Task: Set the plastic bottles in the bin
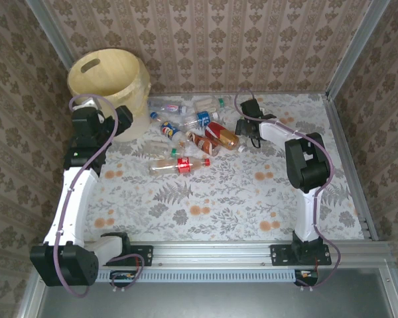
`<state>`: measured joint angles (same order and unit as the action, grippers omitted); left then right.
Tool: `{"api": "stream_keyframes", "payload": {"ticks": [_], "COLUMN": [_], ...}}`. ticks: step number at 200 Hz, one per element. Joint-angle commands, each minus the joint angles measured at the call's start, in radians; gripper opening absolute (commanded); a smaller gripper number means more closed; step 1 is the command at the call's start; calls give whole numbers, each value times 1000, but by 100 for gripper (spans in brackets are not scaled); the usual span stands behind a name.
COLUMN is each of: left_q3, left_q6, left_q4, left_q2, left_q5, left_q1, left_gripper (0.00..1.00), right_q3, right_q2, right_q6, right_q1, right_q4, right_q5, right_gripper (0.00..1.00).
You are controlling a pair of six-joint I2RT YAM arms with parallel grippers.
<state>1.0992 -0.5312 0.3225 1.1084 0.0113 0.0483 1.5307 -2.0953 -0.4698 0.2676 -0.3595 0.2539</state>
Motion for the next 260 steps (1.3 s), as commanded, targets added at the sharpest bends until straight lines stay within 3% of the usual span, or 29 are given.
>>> {"api": "stream_keyframes", "payload": {"ticks": [1, 55, 112, 196, 260], "left_q3": [-15, -28, -23, 30, 99], "left_q6": [-11, 12, 14, -52, -83], "left_q4": [28, 8, -8, -31, -102], "left_q2": [-18, -7, 32, 155, 317], "left_q5": [11, 94, 158, 320, 427], "left_q1": [-10, -15, -16, 8, 161], "left_gripper": [100, 100, 100, 100, 100], "right_q3": [38, -30, -241, -653, -855], "right_q2": [-43, -35, 135, 478, 697], "right_q6": [37, 50, 49, 2, -5], "right_q1": [-3, -4, -3, -1, 68], "right_q4": [-67, 11, 186, 398, 558], "right_q5": [-34, -57, -46, -106, -212], "right_gripper": [80, 68, 53, 48, 48]}}
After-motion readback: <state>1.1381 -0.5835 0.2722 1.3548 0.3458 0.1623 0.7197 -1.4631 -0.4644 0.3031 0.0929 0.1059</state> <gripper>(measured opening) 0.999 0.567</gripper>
